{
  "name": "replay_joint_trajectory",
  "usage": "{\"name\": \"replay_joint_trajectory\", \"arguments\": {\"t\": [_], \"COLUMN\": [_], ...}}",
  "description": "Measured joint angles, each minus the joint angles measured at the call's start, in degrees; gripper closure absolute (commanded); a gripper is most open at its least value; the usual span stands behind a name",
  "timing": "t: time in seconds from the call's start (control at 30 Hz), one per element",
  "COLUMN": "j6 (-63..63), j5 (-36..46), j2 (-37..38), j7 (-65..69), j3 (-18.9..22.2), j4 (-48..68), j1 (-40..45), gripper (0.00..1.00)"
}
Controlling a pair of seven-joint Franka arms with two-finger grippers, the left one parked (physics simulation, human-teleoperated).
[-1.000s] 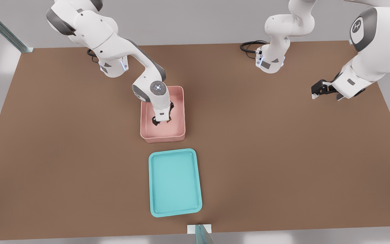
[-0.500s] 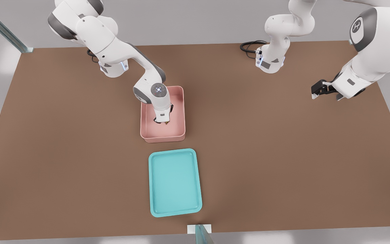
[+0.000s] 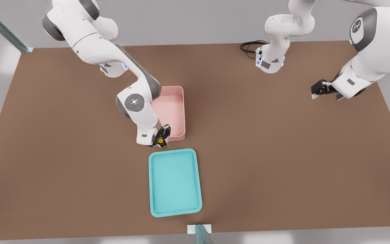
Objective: The left arm remains still, and the right arm places the button from the box into the tray
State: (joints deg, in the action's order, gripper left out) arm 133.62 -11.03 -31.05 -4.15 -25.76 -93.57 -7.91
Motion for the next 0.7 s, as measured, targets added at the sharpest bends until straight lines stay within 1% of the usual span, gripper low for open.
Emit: {"name": "replay_joint_trajectory", "arguments": {"t": [0.07, 0.13, 0.2, 0.27, 0.3, 0.33, 0.47, 0.5, 0.57, 0.6, 0.63, 0.7], "j6": [-0.29, 0.87, 2.22, 3.20, 3.56, 3.86, 4.62, 4.42, 1.23, -2.15, -6.11, -14.80], "j5": [0.46, 0.72, 0.87, 0.84, 0.69, 0.44, -0.70, -0.61, 0.78, 2.18, 3.24, 4.65], "j2": [-11.18, -18.14, -20.89, -21.61, -21.81, -21.92, -21.73, -20.22, -9.01, -3.04, 2.77, 13.11], "j7": [0.52, 0.78, 0.92, 0.99, 0.91, 0.70, -0.71, -0.98, -1.13, -1.11, -1.08, -0.99], "j3": [8.06, 13.05, 15.13, 15.69, 15.80, 15.86, 15.88, 15.89, 15.89, 15.90, 16.95, 21.17], "j4": [14.36, 21.37, 23.25, 23.27, 23.02, 22.77, 22.14, 21.31, 15.08, 13.40, 11.41, 9.75], "j1": [-7.21, -12.43, -14.75, -15.51, -15.67, -15.75, -15.79, -15.70, -14.25, -12.04, -9.16, -5.02], "gripper": [0.63, 0.63, 0.62, 0.57, 0.21, 0.00, 0.00, 0.00, 0.00, 0.00, 0.00, 0.00]}}
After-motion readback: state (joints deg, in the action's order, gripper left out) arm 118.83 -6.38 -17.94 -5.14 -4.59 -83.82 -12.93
